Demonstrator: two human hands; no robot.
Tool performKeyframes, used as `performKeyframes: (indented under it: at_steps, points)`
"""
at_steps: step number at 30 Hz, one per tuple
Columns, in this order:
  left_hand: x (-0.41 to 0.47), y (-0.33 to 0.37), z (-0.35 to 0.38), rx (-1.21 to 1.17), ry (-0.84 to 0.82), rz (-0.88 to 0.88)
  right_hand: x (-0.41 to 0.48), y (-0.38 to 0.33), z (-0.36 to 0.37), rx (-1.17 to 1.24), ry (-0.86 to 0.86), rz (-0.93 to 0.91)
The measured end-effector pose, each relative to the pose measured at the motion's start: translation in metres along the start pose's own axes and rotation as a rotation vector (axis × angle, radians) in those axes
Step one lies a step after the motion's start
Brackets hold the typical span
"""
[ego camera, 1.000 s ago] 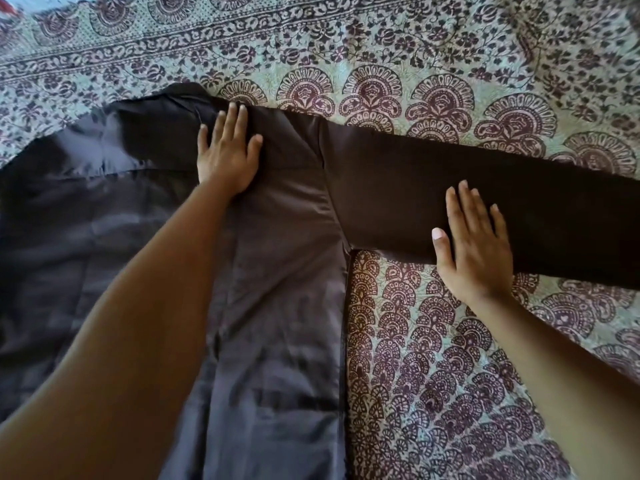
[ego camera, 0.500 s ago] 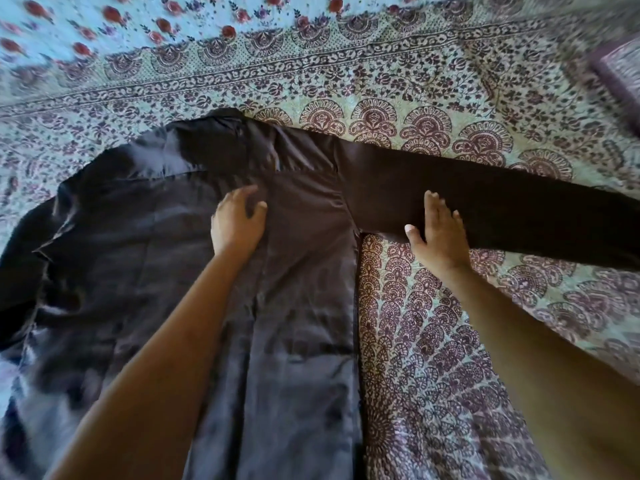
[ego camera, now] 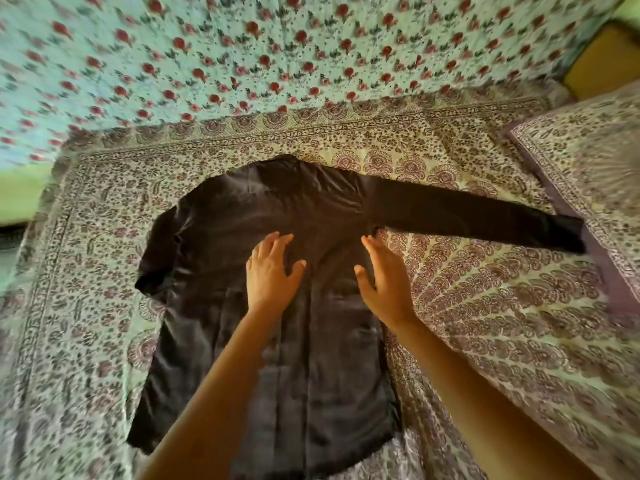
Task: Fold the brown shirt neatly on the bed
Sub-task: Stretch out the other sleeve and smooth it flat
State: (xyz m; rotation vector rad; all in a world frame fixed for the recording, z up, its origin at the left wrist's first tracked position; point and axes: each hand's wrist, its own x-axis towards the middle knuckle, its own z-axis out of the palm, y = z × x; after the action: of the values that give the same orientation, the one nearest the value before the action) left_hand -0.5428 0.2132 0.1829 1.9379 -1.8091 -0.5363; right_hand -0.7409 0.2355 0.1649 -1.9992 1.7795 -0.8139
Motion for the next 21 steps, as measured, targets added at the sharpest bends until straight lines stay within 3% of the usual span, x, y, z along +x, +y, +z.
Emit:
performKeyframes:
  at_steps: [4,9,15,21]
  points:
    - [-0.066,0.008,-0.049,0.101,-0.040,0.033,-0.047,-0.040,-0.032,-0.119,-0.010,-0.054]
    - [-0.153,0.011,-0.101,0.184,0.034,0.048,-0.111,-0.087,-0.061,-0.194,-0.006,-0.091]
    - [-0.232,0.009,-0.167,0.177,0.159,0.005,-0.177,-0.157,-0.083,-0.179,0.084,-0.181]
    - [-0.263,-0.027,-0.218,0.199,0.239,-0.051,-0.189,-0.218,-0.073,-0.139,0.094,-0.286]
